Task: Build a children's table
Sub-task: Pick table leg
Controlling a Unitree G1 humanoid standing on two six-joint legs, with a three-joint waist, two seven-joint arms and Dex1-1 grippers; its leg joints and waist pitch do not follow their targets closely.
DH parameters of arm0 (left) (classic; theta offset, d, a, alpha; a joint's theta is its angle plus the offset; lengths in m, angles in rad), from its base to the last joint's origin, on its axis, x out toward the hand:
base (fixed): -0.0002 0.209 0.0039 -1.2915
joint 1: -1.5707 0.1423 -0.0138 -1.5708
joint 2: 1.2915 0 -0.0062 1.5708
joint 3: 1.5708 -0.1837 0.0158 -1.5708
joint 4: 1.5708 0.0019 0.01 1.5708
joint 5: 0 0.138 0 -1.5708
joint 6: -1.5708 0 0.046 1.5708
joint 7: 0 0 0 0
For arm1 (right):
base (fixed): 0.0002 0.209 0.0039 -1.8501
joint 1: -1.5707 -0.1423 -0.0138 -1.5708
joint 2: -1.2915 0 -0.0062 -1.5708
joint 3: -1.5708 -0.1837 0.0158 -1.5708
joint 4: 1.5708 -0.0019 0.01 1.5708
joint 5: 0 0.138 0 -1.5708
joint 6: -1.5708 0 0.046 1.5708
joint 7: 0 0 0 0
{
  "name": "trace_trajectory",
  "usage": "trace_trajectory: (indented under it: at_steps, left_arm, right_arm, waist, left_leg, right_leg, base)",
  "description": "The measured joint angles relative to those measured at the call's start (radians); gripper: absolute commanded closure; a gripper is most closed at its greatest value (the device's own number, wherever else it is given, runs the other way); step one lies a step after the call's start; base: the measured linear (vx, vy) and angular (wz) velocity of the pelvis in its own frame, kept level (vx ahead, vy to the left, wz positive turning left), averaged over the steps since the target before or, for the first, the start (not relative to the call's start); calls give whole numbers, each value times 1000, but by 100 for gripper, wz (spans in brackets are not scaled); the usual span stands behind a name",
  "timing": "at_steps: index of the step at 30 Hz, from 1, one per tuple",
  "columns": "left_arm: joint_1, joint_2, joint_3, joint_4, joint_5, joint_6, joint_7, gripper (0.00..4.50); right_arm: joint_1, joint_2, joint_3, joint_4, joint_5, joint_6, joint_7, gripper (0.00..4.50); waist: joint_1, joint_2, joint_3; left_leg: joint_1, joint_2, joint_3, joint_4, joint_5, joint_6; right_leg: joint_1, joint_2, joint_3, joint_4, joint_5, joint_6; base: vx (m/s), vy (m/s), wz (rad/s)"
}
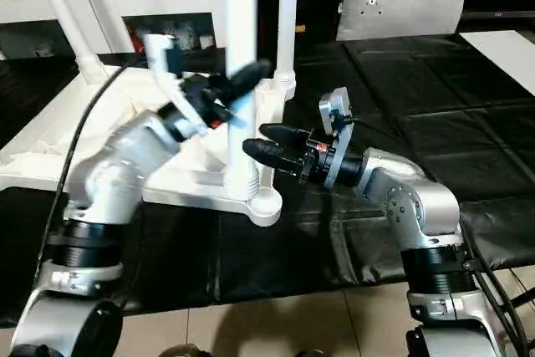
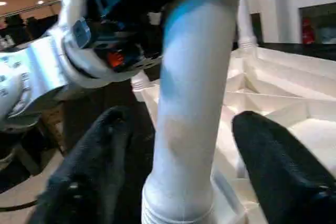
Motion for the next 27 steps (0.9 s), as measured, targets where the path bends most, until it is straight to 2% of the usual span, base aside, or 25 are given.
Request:
trace_trajectory:
  at_steps: [1,7,17,20,27]
  left_arm:
    - [1,-6,-14,-7,18,-9,11,268]
    - [6,-20,-53,-11,65,-35,26,268]
    - [25,-26,-75,-28,84,-71,17,268]
    - [27,-26,-86,-47,82,-72,-3,268]
    - [29,-38,-107,-49,86,-83,-3,268]
  right_arm:
    - [0,0,-4,13,-2,0,-4,74]
    - [0,-24,-5,24,-12,2,-2,34]
    - [-1,-45,24,53,-24,36,42,34]
    - [-7,-39,51,80,-42,22,46,34]
    - [-52,-3,55,134,-80,-10,31,34]
  waist:
    - [0,0,0]
    - [-2,0,0]
    - [-1,0,0]
    - [-1,0,0]
    - [-2,0,0]
  left_leg:
    - [0,0,0,0,0,0]
    - [0,0,0,0,0,0]
    - [-2,0,0,0,0,0]
    - [-2,0,0,0,0,0]
    - [-2,0,0,0,0,0]
  right_leg:
    - [0,0,0,0,0,0]
    - [0,0,0,1,0,0]
    - [0,0,0,0,0,0]
    - [0,0,0,0,0,0]
    - [0,0,0,1,0,0]
  base:
    - [0,0,0]
    - [0,0,0]
    - [0,0,0]
    - [0,0,0]
    - [0,0,0]
